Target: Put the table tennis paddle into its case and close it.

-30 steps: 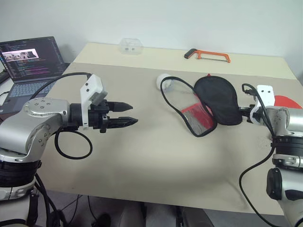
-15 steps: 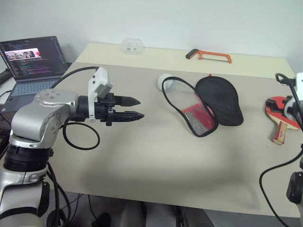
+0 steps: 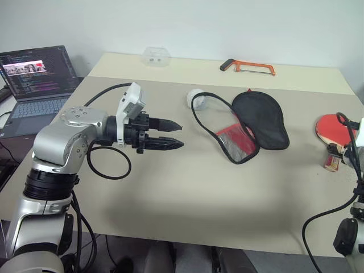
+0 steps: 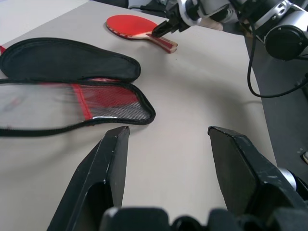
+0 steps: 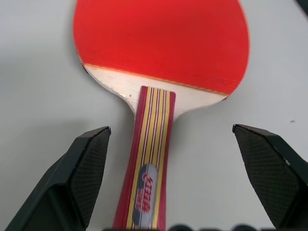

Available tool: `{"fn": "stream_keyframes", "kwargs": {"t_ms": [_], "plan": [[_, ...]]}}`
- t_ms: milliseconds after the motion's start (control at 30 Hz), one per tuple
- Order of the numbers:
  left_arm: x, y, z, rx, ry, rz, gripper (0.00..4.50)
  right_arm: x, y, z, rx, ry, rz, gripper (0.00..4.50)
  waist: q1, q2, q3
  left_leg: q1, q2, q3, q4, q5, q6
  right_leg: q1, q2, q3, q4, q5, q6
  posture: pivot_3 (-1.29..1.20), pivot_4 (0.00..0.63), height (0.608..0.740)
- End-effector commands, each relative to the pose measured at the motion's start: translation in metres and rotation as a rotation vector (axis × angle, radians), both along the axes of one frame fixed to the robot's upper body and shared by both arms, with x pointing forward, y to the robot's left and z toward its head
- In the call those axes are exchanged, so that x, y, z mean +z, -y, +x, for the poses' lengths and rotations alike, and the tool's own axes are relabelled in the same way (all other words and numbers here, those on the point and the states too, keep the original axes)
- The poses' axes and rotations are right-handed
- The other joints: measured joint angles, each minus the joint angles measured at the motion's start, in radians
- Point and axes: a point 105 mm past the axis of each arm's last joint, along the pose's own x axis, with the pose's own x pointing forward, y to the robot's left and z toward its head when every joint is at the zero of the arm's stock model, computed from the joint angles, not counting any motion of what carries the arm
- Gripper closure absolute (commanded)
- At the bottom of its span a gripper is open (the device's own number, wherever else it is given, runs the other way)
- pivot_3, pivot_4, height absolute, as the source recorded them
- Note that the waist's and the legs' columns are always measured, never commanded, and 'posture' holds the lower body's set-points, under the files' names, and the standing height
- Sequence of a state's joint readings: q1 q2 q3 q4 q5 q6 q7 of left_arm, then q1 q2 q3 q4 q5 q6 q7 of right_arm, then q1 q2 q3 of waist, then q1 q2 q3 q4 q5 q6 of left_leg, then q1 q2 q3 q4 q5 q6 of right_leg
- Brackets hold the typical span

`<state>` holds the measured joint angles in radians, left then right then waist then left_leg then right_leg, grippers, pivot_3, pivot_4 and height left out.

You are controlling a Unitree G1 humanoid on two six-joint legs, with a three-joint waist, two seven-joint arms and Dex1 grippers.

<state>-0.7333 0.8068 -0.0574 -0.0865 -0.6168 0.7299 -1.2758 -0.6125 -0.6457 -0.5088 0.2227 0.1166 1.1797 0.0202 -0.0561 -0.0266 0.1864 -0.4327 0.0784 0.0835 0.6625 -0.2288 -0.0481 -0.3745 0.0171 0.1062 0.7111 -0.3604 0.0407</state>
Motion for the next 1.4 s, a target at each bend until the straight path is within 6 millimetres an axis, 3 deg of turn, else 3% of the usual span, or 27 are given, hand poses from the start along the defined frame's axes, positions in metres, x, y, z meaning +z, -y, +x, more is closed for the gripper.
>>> {"fn": "stream_keyframes", "kwargs": {"t_ms": [33, 367, 467, 633, 767, 1133, 1267, 1400], "plan": [[0.009, 0.001, -0.005, -0.011, 0.053, 0.014, 1.66, 0.011, 0.003, 0.007, -0.008, 0.060, -0.022, 0.02, 0.000, 0.000, 0.000, 0.000, 0.000, 0.000, 0.000, 0.000, 0.000, 0.000, 0.000, 0.000, 0.000, 0.000, 0.000, 0.00, 0.150, 0.740], [0.010, -0.002, -0.009, 0.010, 0.058, 0.024, 1.66, -0.004, -0.007, 0.024, 0.012, 0.068, 0.001, 0.02, -0.001, 0.000, 0.000, 0.000, 0.000, 0.000, 0.000, 0.000, 0.000, 0.000, 0.000, 0.000, 0.000, 0.000, 0.000, 0.00, 0.150, 0.740], [0.010, -0.004, -0.010, 0.024, 0.060, 0.029, 1.66, -0.005, -0.011, 0.025, 0.020, 0.054, 0.000, 0.64, -0.002, 0.000, 0.000, 0.000, 0.000, 0.000, 0.000, 0.000, 0.000, 0.000, 0.000, 0.000, 0.000, 0.000, 0.000, 0.00, 0.150, 0.740], [0.010, -0.006, -0.011, 0.039, 0.062, 0.028, 1.66, -0.006, -0.018, 0.026, 0.058, 0.063, 0.002, 2.26, -0.002, 0.000, 0.000, 0.000, 0.001, 0.000, 0.000, 0.000, 0.000, 0.000, 0.000, 0.000, 0.001, 0.000, 0.000, 0.00, 0.150, 0.740], [0.010, -0.006, -0.010, 0.043, 0.063, 0.028, 1.66, 0.011, -0.025, 0.032, 0.081, 0.112, -0.022, 3.43, -0.004, 0.000, 0.000, 0.000, 0.000, 0.000, 0.000, 0.000, 0.000, 0.000, 0.000, 0.000, 0.001, 0.000, 0.000, 0.00, 0.150, 0.740], [0.010, -0.006, -0.010, 0.058, 0.070, 0.029, 1.66, 0.074, -0.045, 0.048, 0.093, 0.290, -0.103, 3.47, -0.002, 0.001, 0.000, 0.000, 0.001, 0.000, 0.000, 0.000, 0.000, -0.001, 0.000, 0.001, 0.001, 0.000, 0.000, 0.00, 0.150, 0.740], [0.010, -0.007, -0.011, 0.065, 0.069, 0.032, 1.66, 0.085, -0.079, 0.060, 0.242, 0.317, -0.106, 3.47, -0.004, 0.001, 0.000, 0.000, 0.001, 0.000, 0.000, 0.000, 0.000, -0.001, 0.000, 0.001, 0.002, 0.000, 0.000, 0.00, 0.150, 0.740], [0.010, -0.009, -0.013, 0.077, 0.067, 0.033, 1.66, 0.088, -0.131, 0.071, 0.455, 0.313, -0.084, 3.47, -0.011, 0.001, 0.000, 0.000, 0.001, 0.002, 0.000, 0.000, 0.000, -0.003, 0.001, 0.003, 0.003, 0.000, 0.000, 0.00, 0.150, 0.740]]}}
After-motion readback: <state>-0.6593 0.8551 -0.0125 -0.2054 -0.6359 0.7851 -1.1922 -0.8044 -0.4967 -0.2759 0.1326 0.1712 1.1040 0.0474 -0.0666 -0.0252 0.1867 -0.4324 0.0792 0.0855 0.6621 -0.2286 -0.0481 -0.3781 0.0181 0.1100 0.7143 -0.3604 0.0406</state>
